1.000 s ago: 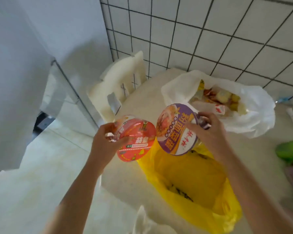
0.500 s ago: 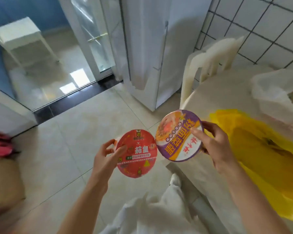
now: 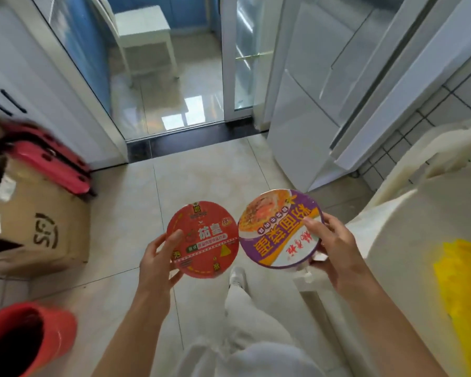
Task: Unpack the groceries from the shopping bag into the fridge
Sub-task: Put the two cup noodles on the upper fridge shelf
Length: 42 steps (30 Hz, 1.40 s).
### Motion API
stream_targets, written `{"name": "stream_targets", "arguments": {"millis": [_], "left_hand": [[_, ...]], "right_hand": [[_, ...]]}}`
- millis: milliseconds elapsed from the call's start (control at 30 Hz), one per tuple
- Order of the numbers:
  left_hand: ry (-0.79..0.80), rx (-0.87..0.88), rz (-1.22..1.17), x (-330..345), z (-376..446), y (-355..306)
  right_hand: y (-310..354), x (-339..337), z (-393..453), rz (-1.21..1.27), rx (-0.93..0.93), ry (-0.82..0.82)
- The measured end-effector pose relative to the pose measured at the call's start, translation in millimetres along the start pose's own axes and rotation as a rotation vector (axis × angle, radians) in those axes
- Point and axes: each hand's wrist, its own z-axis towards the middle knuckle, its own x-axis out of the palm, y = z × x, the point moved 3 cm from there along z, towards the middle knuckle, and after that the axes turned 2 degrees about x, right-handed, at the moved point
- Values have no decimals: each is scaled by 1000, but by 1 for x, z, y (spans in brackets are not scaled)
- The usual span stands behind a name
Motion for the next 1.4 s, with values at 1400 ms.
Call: {"name": "stream_targets", "arguments": {"millis": [1400], "left_hand": [[598,25,102,290,477,-447]], "right_hand": [[321,247,361,554,-203,-487]]}}
